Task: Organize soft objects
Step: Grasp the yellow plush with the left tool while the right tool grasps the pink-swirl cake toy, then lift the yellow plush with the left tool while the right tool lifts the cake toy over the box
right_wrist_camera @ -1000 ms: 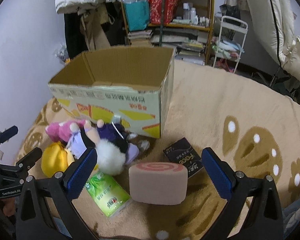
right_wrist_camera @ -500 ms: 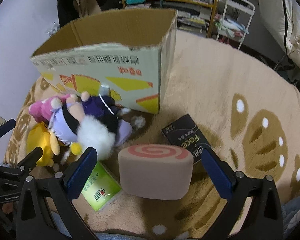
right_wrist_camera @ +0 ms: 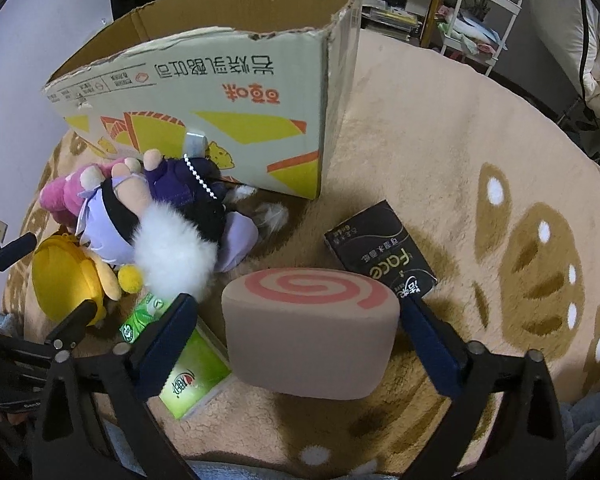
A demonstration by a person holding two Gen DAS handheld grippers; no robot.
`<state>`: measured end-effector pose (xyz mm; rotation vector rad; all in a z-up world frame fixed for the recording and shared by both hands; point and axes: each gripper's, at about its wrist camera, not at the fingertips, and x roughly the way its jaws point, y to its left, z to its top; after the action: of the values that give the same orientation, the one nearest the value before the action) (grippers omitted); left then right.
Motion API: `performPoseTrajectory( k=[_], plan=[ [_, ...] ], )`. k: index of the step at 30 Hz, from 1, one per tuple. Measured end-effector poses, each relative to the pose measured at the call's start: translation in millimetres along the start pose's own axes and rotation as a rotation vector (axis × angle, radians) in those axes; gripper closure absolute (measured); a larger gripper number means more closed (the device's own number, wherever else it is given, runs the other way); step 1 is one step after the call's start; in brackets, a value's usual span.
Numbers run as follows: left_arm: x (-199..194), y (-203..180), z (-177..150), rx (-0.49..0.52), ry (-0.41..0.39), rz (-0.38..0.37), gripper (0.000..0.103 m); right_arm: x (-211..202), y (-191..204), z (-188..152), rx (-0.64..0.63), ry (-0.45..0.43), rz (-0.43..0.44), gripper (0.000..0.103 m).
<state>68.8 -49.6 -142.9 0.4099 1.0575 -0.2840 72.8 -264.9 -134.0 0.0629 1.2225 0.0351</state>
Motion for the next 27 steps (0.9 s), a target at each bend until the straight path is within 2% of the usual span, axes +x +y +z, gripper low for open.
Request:
performPoseTrajectory(
  k=[1,3,6,11,21,27],
  plan=[
    [0,0,0,0.001,-0.001,-0.003,0.003,1,0,-1,-0.003,0.005,-0.004,0.005],
    [-1,2,0,-0.011,-0.001,-0.040,0.015,2,4,-3,-0.004,0.012,-0.015,0.008],
    [-3,3,0,-0.025,0.001,-0.073,0.022,4,2,-5,0.009,0.019,-0.010,0.015],
    [-4,6,0,-0.046,-0.004,-0.086,0.024,3,-3,-5,0.035,0.027,0.006,0.017],
    [-6,17,0,-0.083,-0.004,-0.058,0.024,0,-2,-9,0.015,0.017,-0.009,0.022],
    [-11,24,-1,-0.112,-0.016,-0.044,0.024,-7,-2,-12,0.025,0.005,0.004,0.032]
  ],
)
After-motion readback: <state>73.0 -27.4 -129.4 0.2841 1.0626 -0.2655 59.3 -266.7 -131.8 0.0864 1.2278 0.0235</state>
